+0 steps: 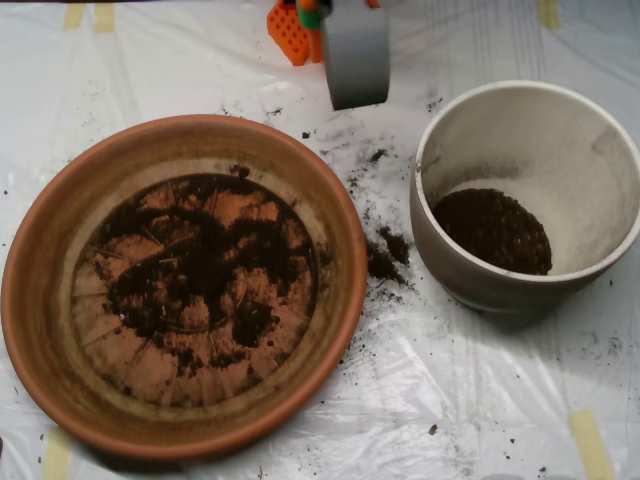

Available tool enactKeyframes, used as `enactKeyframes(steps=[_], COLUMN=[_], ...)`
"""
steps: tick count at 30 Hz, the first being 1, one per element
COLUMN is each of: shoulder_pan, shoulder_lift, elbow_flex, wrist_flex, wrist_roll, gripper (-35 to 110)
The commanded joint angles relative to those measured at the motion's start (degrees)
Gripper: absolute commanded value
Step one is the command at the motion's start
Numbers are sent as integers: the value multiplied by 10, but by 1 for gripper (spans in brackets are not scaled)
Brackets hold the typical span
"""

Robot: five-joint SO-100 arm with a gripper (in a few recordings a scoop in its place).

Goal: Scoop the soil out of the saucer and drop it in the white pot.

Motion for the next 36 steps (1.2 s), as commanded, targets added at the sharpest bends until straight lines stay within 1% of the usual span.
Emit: enactKeyframes(steps=[1,8,10,15,24,26,29,36], shoulder_pan=[11,7,-10,-65,-108,-110,-127,-113], shoulder_lift=[43,43,43,43,43,43,43,43], elbow_flex=[47,190,212,245,221,218,243,242], wrist_flex=[-21,-96,-113,-116,-84,-93,-105,-105], wrist_roll=[8,-23,-25,-34,-27,-23,-43,-33], gripper=[0,0,0,0,0,0,0,0])
